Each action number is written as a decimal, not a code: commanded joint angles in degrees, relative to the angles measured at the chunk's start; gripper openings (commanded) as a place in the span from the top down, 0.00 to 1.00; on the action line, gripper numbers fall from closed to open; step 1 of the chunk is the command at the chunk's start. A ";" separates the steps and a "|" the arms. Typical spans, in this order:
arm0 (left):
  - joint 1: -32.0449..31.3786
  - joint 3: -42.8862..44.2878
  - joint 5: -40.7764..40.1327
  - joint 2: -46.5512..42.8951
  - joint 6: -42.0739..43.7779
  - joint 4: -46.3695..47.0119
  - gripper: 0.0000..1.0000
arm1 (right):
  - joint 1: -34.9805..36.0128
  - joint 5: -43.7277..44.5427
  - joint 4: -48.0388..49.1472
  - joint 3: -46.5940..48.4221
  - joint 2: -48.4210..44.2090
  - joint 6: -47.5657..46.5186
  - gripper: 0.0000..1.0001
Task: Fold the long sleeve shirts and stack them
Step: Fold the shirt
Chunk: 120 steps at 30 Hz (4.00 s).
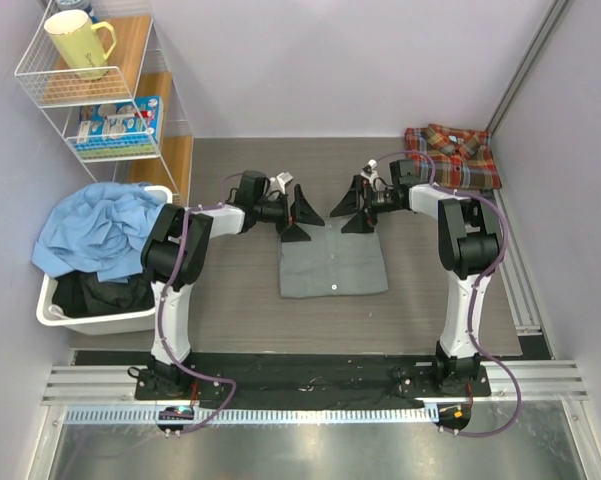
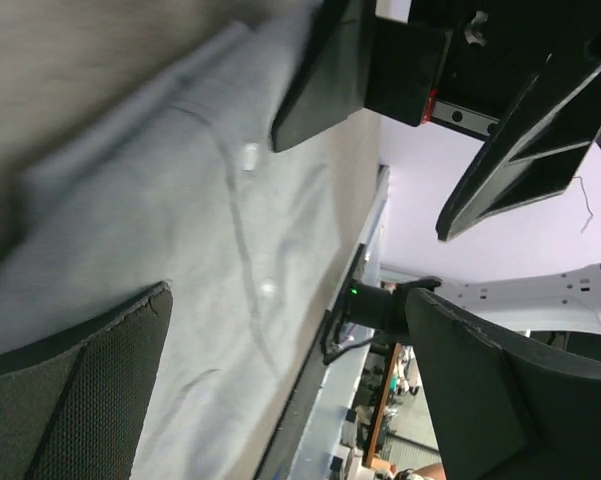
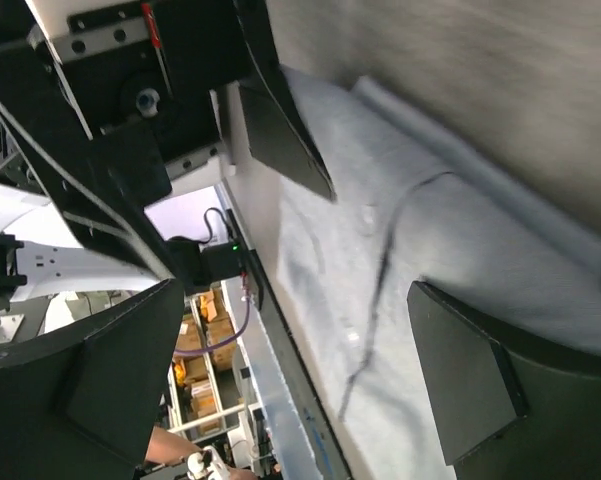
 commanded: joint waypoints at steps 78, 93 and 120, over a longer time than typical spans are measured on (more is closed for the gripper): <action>10.62 -15.98 -5.56 -22.22 23.03 -21.81 0.22 | 19.37 38.47 -32.06 -1.28 -12.75 -88.15 0.01; 2.88 -24.87 -12.24 -10.98 4.04 8.97 0.42 | 9.44 34.32 -38.31 3.38 -13.02 -65.82 0.00; 2.53 -12.68 -15.66 -7.61 14.62 -9.91 1.00 | 6.37 35.65 -36.46 6.01 -6.33 -57.65 0.00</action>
